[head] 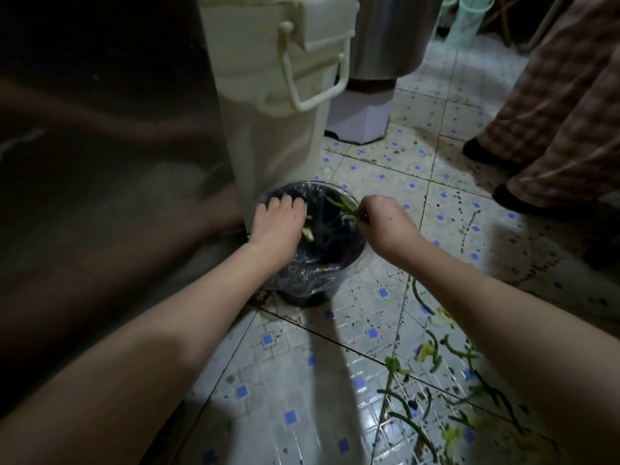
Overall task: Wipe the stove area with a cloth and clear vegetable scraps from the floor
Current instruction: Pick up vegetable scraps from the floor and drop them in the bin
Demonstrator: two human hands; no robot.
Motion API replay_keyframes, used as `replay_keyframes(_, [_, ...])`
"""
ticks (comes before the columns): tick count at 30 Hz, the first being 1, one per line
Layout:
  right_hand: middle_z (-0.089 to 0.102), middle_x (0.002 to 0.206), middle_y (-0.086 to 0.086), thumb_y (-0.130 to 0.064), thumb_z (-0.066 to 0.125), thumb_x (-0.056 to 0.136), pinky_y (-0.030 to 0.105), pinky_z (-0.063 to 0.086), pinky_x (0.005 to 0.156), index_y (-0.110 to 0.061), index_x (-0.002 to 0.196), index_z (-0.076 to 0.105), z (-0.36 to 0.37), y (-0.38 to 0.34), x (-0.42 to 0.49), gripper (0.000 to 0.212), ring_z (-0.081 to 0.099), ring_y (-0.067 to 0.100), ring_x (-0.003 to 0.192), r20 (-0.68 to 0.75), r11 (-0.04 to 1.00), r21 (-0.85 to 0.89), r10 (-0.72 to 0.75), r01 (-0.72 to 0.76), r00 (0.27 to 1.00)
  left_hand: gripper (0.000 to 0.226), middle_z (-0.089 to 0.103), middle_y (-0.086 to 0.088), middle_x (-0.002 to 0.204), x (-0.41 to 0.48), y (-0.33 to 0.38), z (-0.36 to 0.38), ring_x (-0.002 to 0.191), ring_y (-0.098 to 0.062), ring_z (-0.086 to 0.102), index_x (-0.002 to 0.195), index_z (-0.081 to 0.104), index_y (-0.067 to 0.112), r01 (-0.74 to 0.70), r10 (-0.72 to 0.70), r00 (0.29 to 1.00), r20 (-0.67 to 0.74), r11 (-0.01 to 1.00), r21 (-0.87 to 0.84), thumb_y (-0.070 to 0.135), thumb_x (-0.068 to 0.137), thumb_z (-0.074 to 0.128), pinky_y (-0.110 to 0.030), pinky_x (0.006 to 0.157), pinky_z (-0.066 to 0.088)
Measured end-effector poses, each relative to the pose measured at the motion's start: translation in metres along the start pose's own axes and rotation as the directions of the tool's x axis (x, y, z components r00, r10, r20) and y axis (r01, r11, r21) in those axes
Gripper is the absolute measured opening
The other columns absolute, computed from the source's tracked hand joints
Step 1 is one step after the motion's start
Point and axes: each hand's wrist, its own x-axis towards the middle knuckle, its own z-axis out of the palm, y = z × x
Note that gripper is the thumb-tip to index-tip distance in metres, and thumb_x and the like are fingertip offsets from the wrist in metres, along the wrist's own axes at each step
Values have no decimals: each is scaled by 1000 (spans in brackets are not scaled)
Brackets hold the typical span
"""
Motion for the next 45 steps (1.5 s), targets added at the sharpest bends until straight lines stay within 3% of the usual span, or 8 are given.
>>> replay_keyframes(5, [58, 102, 16, -13, 51, 89, 41, 49, 74, -7, 93, 56, 17, -11, 1, 8, 57, 34, 90, 40, 998, -26, -48, 49, 998, 49, 51, -6, 119, -14, -4, 5, 109, -27, 50, 126, 41, 15, -20, 22, 999, -34, 998, 58, 16, 82, 63, -38, 86, 38])
replay_keyframes(14, [55, 108, 13, -7, 50, 91, 39, 46, 74, -8, 103, 56, 27, -28, 10, 14, 54, 31, 98, -33, 981, -138, -144, 139, 989, 35, 53, -5, 113, -46, -4, -1, 104, -27, 53, 123, 46, 15, -50, 54, 995, -88, 997, 52, 23, 89, 50, -36, 81, 40])
replay_keyframes(20, [55, 117, 13, -5, 54, 85, 42, 49, 85, -10, 119, 55, 29, -28, 6, 34, 54, 32, 109, 60, 982, -133, -128, 135, 990, 36, 53, -2, 114, -53, -4, -4, 105, -24, 52, 123, 46, 18, -59, 62, 995, -76, 997, 40, 19, 87, 52, -33, 82, 39])
replay_keyframes(26, [58, 113, 12, -6, 49, 86, 41, 45, 86, -9, 116, 57, 21, 2, -11, 31, 54, 31, 102, -18, 970, -211, -129, 123, 991, 37, 52, -3, 115, -47, 13, -8, 105, -25, 52, 124, 45, 16, -87, 87, 995, -57, 996, 12, 18, 88, 49, -36, 85, 40])
replay_keyframes(33, [55, 123, 10, -3, 43, 86, 41, 35, 103, -11, 126, 52, 13, 63, -49, 42, 46, 29, 118, -50, 952, -305, -43, 26, 998, 33, 51, -5, 115, -34, 63, -8, 104, -27, 50, 121, 44, 15, -200, 199, 978, -55, 980, -18, 20, 88, 49, -37, 80, 38])
replay_keyframes(39, [52, 129, 12, -6, 44, 86, 42, 33, 105, -12, 129, 49, 6, 115, -86, 44, 43, 30, 121, -21, 941, -330, 67, -70, 998, 37, 51, -4, 121, -25, 116, 1, 108, -25, 48, 127, 42, 17, -342, 339, 937, -88, 940, -22, 26, 92, 45, -35, 82, 37])
replay_keyframes(45, [52, 127, 11, -6, 42, 87, 40, 32, 102, -12, 126, 50, 17, 156, -122, 40, 43, 30, 119, 32, 929, -336, 178, -158, 983, 35, 51, -4, 118, -23, 163, 19, 109, -25, 49, 125, 43, 17, -431, 430, 902, -25, 896, -105, 22, 91, 46, -36, 87, 38])
